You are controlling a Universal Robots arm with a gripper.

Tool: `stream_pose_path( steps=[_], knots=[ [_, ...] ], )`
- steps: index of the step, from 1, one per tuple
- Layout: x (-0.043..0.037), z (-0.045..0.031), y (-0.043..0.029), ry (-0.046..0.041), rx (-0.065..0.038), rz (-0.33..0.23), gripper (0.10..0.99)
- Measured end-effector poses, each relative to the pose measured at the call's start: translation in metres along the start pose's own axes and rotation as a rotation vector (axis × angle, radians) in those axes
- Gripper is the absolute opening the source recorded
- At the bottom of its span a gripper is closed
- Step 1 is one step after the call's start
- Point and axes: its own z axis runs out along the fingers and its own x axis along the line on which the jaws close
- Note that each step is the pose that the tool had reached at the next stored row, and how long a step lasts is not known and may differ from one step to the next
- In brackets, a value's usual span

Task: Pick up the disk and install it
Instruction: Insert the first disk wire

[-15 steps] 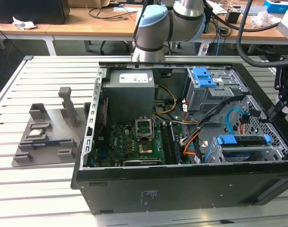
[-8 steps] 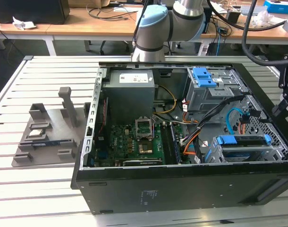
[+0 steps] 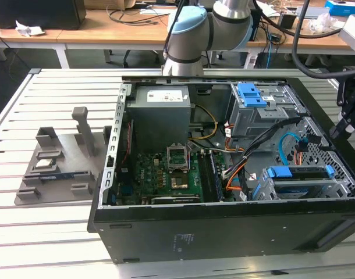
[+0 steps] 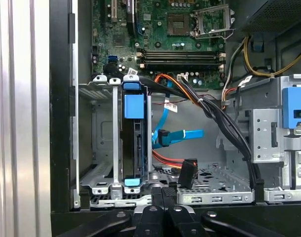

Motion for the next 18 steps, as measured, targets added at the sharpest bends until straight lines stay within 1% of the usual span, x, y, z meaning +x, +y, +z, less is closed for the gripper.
stream_pose_path(
  steps=[2,3,6,7,8,9,18],
  knots=[
    [-0.0026,0.0033,0.0011,0.0003,0.000,0.000,0.106],
    [-0.0053,0.0061,0.0020,0.0008,0.000,0.000,0.106],
    [-0.0104,0.0109,0.0041,0.0010,0.000,0.000,0.106],
    [-0.0147,0.0127,0.0051,0.0010,0.000,0.000,0.106],
    [-0.0215,0.0140,0.0058,0.0013,0.000,0.000,0.106],
    [-0.0232,0.0145,0.0060,0.0011,0.000,0.000,0.106],
    [-0.0243,0.0149,0.0060,0.0010,0.000,0.000,0.106]
  ],
)
